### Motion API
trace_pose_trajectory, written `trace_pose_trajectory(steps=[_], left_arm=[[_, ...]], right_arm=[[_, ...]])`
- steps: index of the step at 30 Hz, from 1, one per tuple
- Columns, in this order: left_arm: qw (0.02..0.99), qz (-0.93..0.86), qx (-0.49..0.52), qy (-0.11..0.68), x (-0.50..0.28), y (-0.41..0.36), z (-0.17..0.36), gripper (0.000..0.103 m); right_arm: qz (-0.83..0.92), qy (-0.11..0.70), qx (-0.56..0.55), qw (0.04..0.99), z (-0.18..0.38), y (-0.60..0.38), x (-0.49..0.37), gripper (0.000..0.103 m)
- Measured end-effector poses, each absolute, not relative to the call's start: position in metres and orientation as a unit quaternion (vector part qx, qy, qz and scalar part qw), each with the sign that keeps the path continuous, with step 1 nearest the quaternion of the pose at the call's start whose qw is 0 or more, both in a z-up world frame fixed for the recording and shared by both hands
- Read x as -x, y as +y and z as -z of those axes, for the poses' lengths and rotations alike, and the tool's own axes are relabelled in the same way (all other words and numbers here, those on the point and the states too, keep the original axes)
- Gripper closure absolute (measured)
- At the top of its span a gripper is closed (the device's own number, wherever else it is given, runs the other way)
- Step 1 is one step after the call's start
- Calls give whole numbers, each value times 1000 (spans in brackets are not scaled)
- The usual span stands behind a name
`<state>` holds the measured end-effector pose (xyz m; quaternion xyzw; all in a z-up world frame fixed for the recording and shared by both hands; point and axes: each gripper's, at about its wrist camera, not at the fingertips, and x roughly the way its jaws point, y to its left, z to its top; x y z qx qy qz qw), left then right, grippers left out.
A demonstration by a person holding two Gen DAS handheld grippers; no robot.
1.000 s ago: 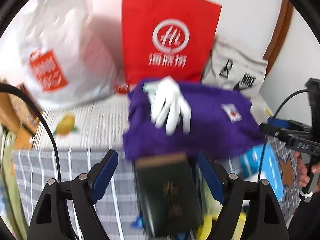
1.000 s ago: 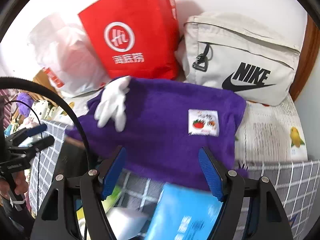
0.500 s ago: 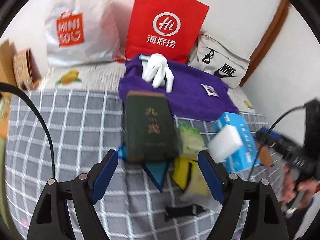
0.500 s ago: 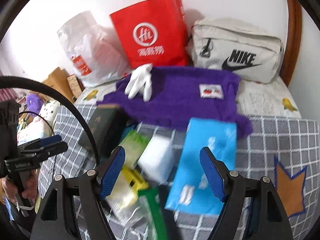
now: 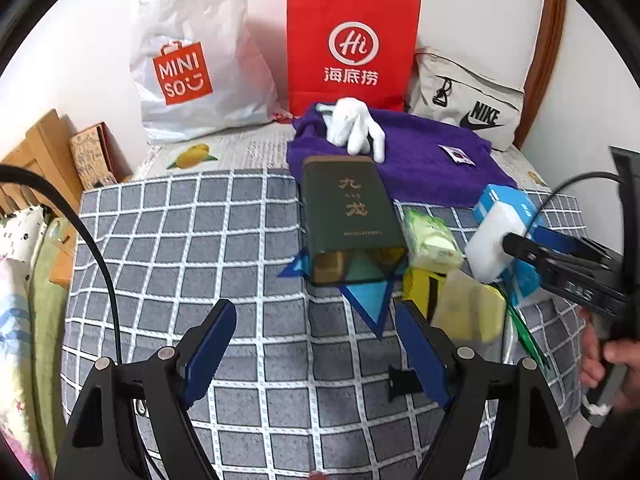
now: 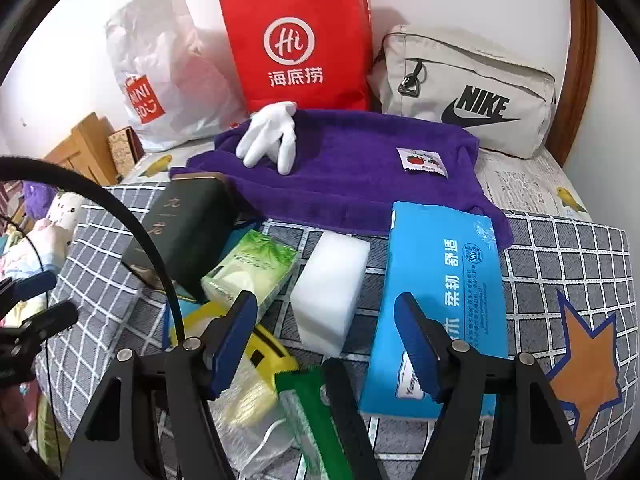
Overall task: Organize soft objects
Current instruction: 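Grasp the white sponge block with the right gripper while the left gripper grasps the grey mesh bag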
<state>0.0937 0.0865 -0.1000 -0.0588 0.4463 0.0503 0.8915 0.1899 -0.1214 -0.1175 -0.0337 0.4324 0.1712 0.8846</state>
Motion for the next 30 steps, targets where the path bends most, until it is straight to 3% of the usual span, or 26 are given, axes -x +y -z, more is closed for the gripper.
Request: trace_pose_trajectory(steps=[5, 10, 12, 21, 30], left_arm=[[891, -19, 100, 442, -91, 91, 102, 22], [899, -19, 121, 421, -86, 94, 101, 22], [903, -19, 115, 414, -86, 92, 102, 22], [896, 8, 93, 434, -96, 75, 117, 22], [877, 17, 67, 475, -106, 56, 135, 22]], right_arm=[[-170, 441, 49, 880, 129, -110, -198, 43], [-163, 462, 43, 871, 144, -106, -214, 64], [-154, 458, 45, 875, 146, -106, -217, 67], [-164, 444, 38, 880, 137, -113, -215, 70], [-180, 394, 8, 901, 88, -138, -183, 70]])
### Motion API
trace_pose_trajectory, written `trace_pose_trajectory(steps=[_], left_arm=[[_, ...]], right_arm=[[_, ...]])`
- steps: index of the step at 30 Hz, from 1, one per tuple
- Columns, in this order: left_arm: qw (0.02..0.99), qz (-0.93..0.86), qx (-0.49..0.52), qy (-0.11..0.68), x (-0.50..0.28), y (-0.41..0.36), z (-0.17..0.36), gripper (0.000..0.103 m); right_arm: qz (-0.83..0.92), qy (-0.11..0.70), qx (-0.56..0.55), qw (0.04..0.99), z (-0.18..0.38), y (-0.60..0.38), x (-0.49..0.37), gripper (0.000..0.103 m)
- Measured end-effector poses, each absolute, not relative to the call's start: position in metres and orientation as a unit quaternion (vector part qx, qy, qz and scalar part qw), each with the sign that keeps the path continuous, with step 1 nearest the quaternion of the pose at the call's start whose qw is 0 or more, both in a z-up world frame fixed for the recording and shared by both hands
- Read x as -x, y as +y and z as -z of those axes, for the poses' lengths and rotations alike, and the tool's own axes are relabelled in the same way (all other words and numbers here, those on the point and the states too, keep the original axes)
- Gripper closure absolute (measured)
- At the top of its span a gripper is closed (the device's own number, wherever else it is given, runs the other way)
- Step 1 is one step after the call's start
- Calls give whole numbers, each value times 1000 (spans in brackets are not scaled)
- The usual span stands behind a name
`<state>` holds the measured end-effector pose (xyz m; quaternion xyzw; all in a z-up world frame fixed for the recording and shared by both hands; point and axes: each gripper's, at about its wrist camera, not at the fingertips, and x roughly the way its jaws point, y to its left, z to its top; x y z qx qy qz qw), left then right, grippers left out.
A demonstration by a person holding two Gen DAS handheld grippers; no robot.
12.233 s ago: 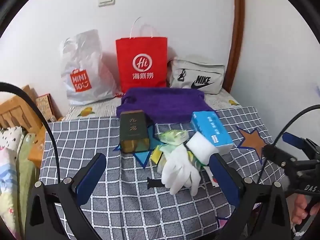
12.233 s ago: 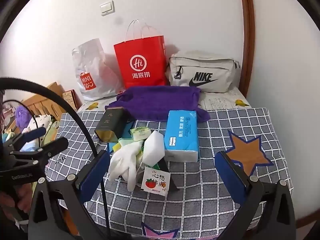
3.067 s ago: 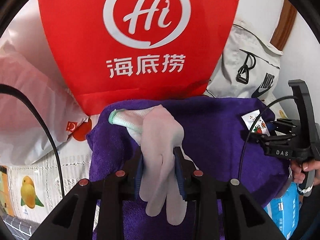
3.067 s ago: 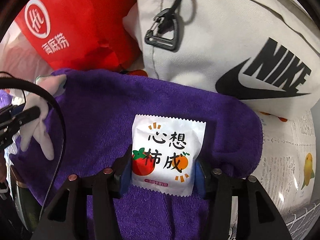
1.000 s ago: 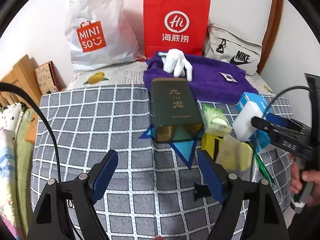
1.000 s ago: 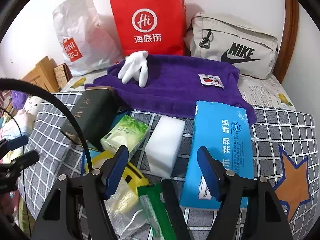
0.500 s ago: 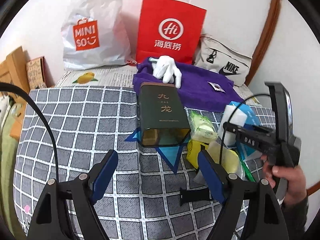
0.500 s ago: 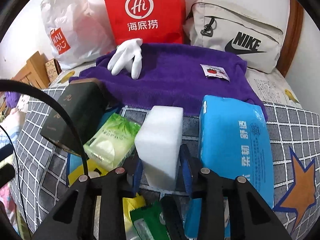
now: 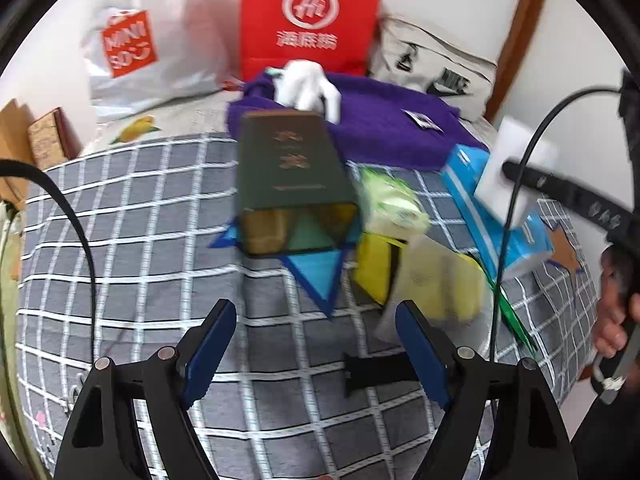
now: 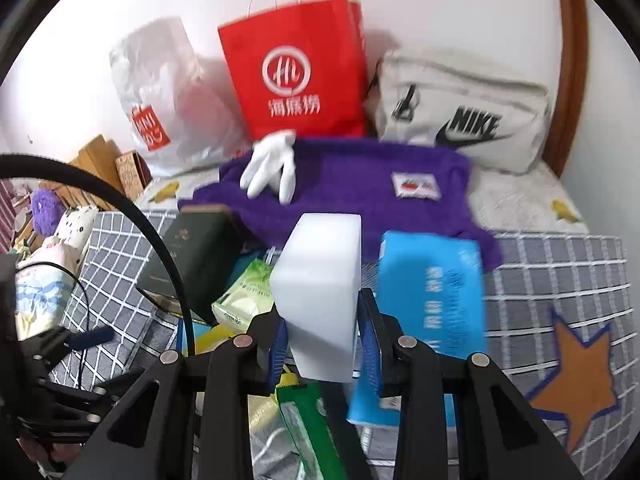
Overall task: Organize soft objects
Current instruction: 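Grasp the white sponge block with the right gripper while the left gripper grasps the grey mesh bag, then carry sponge and mesh bag onto the purple towel and open both grippers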
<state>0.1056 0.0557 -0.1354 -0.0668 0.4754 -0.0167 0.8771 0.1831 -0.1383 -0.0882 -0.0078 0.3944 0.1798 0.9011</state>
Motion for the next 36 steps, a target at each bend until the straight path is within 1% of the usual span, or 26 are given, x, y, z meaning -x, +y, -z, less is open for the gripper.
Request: trace_pose_trajectory(steps=[5, 10, 11, 13, 17, 23, 25, 27, 28, 29, 30, 32, 35, 36], left_arm=[[866, 57, 73, 491, -114, 37, 147, 22], [863, 115, 76, 486, -122, 14, 150, 22], [861, 127, 69, 488, -123, 7, 150, 21], [859, 134, 46, 492, -127, -5, 152, 15], [850, 116, -12, 514, -135, -25, 168, 12], [834, 132, -33, 535, -134, -35, 181, 14], [840, 126, -41, 526, -131, -35, 180, 25], [840, 129, -43, 525, -129, -34, 177, 48], [840, 133, -45, 525, -127, -33, 176, 54], [839, 136, -47, 525, -125, -32, 173, 64], [839, 138, -46, 524, -122, -30, 171, 72], [840, 146, -42, 522, -117, -28, 167, 82], [844, 148, -33, 514, -111, -21, 158, 88], [845, 148, -31, 513, -110, -19, 156, 88]], right_arm=[[-173, 373, 3, 912, 70, -160, -164, 70], [-155, 373, 0, 915, 70, -184, -149, 70], [-153, 374, -3, 915, 71, -189, -147, 70], [-144, 379, -11, 914, 75, -199, -146, 69], [-137, 392, -21, 909, 85, -210, -148, 69], [-141, 400, -29, 905, 94, -214, -150, 69], [-143, 398, -30, 906, 94, -214, -150, 69], [-144, 398, -32, 906, 93, -215, -149, 69], [-144, 398, -33, 905, 94, -216, -149, 69], [-144, 399, -34, 905, 94, -217, -149, 69], [-143, 399, -36, 905, 94, -217, -149, 69], [-143, 398, -36, 905, 93, -218, -148, 69], [-144, 398, -36, 905, 92, -217, -147, 69], [-145, 397, -35, 905, 91, -217, -145, 69]])
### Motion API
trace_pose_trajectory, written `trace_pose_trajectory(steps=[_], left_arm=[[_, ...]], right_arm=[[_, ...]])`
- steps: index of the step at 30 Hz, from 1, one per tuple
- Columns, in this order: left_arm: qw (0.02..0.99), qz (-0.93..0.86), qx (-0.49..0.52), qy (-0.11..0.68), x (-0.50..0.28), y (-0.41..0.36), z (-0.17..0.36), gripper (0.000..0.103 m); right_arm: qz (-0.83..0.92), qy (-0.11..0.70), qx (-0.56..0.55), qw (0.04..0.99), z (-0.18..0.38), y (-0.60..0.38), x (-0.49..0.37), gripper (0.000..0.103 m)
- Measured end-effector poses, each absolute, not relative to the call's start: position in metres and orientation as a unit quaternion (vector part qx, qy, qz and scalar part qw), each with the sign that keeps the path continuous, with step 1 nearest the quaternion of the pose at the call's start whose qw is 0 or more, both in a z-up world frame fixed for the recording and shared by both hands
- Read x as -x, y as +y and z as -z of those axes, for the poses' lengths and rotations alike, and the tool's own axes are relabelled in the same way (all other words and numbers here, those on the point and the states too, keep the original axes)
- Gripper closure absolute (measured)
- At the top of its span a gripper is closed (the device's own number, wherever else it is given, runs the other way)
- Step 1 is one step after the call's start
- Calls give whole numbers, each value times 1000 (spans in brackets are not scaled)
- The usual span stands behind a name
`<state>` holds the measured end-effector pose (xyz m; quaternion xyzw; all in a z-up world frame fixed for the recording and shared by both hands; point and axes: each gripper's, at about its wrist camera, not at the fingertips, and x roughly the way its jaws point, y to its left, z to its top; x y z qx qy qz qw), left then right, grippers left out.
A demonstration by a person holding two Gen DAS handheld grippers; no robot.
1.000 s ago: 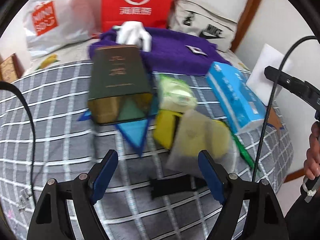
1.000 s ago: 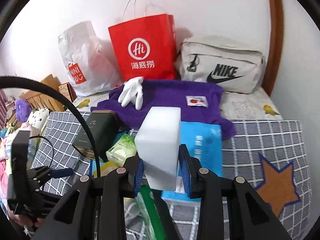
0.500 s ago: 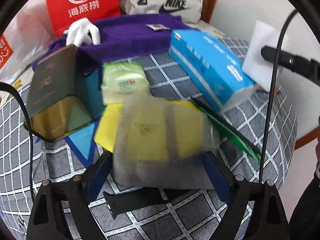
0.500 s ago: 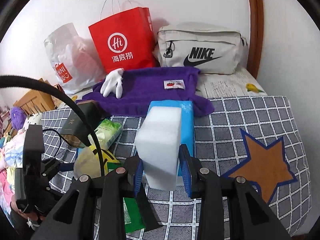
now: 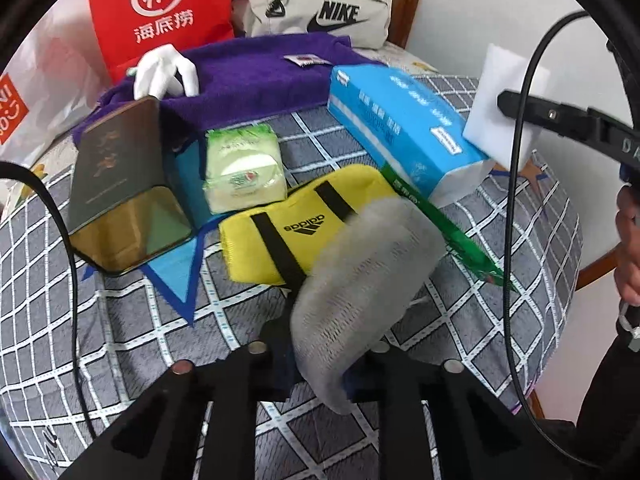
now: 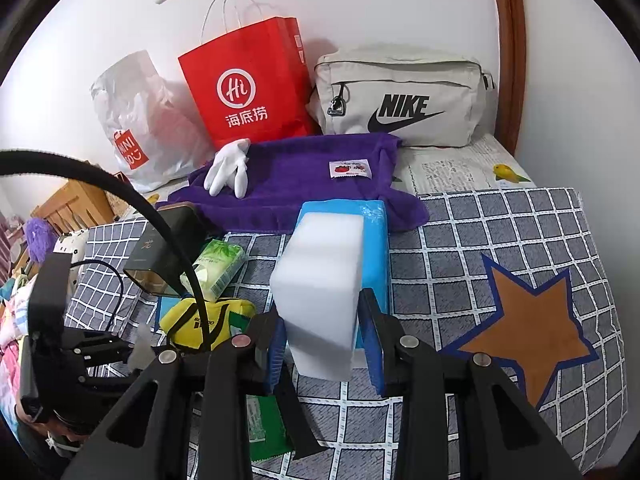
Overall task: Organize soft objects
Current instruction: 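Carry sponge and mesh bag onto the purple towel and open both grippers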
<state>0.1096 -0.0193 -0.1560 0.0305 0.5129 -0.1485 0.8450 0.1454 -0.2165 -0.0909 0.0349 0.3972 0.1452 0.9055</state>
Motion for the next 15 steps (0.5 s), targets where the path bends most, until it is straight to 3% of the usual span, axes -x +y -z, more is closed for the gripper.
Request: trace_pose_trajectory(steps=[15], left_arm=[[858, 148, 49, 489, -118, 20, 119, 88]], right_arm=[[-166, 395, -38, 903, 75, -211, -144, 69]])
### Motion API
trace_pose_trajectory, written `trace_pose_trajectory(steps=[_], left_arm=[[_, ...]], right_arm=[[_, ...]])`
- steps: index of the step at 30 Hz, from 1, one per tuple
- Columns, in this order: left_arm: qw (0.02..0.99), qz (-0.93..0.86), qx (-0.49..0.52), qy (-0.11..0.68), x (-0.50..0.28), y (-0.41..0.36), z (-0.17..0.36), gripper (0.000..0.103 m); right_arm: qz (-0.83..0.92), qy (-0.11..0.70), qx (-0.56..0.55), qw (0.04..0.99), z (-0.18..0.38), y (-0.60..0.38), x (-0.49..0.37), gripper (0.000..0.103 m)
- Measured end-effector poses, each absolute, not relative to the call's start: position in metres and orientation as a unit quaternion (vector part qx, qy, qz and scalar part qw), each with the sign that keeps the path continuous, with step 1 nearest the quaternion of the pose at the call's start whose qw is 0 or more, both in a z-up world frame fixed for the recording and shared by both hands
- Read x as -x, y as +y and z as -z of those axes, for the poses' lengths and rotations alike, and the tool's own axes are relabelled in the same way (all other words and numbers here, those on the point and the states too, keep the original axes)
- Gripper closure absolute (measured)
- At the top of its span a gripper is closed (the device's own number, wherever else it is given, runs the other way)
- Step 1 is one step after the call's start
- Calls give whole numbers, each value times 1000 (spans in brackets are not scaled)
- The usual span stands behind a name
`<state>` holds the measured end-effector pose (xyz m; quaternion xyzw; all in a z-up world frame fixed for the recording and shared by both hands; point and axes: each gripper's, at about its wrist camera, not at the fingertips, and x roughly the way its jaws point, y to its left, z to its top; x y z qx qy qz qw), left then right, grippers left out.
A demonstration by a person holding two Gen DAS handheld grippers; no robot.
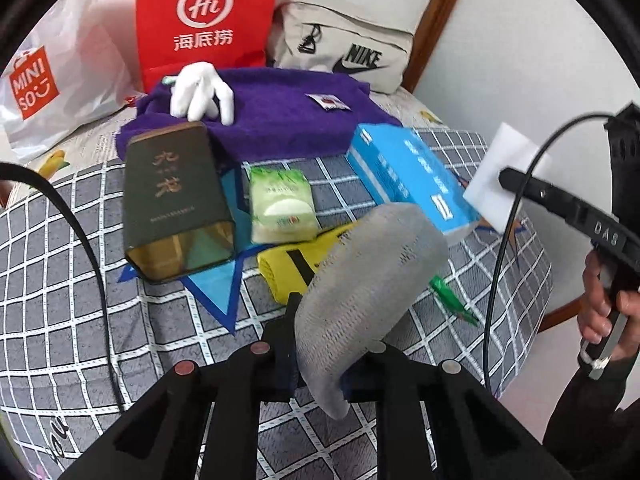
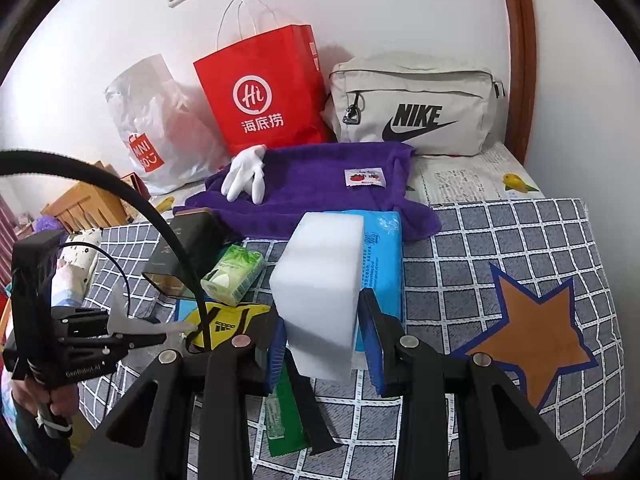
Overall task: Organize soft objects
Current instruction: 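Carry sponge and mesh bag onto the purple towel and open both grippers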
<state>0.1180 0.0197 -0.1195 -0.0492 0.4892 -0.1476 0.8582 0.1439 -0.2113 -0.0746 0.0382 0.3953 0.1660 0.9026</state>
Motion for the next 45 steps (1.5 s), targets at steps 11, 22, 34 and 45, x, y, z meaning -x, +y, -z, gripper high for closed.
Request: trace_pose_trajectory(steps=[11, 22, 34, 45], left_arm=[[880, 125, 66, 454, -137, 43, 83, 88], [885, 116, 69, 445, -174, 65, 69, 88], [885, 96, 67, 451, -235, 86, 64, 88], [873, 104, 85, 468, -292, 91, 77, 88]], right_arm=[[-185, 402, -24, 897, 63, -200, -160, 69], [-189, 404, -12, 895, 57, -189, -191, 69], [-178, 405, 5, 897, 57, -182, -250, 69], [-157, 413, 5, 897, 62, -185, -311, 69]])
